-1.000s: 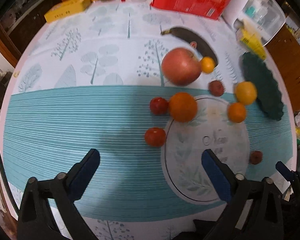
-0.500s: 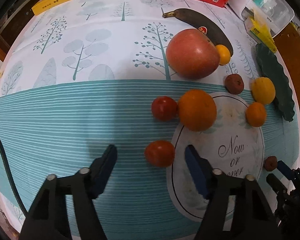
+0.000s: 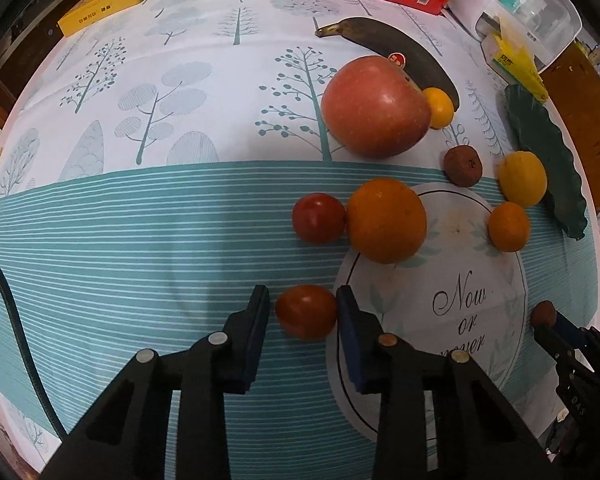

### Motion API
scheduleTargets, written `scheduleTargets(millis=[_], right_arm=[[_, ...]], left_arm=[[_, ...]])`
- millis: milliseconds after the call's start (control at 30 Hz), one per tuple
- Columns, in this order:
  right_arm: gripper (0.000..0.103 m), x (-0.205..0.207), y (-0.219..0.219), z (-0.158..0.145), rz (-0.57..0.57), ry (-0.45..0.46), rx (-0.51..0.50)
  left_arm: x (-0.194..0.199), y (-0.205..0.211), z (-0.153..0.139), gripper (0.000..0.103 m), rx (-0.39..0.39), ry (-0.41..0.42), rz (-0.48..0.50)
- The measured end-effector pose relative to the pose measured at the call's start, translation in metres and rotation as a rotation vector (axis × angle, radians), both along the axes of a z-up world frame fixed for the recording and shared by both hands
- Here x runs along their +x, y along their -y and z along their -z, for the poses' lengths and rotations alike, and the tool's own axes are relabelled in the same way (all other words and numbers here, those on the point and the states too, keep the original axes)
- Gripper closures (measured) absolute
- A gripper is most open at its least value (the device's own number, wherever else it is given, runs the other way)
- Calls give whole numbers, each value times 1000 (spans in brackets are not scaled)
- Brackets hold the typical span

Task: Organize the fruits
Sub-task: 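Grasp the dark red plum with the right tool while the left tool grasps a cherry tomato, then carry the plum over the green plate with the right tool while the left tool carries the tomato there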

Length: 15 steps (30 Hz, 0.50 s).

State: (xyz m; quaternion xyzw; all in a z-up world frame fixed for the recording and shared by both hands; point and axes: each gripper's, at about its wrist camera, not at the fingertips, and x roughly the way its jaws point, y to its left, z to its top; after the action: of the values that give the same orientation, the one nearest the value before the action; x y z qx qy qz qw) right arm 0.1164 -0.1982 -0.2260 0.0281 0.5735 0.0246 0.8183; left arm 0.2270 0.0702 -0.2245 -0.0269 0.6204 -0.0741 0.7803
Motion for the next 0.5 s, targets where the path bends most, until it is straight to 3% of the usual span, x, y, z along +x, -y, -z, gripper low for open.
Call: scheduleTargets(millis=[167, 500], right_arm=[[73, -5, 3, 1, 27, 4, 22], [75, -13, 2, -4, 50, 102, 21]], left_arm=[[-3, -1, -4, 75, 6, 21, 0], [-23, -15, -30, 75, -4, 109, 1]])
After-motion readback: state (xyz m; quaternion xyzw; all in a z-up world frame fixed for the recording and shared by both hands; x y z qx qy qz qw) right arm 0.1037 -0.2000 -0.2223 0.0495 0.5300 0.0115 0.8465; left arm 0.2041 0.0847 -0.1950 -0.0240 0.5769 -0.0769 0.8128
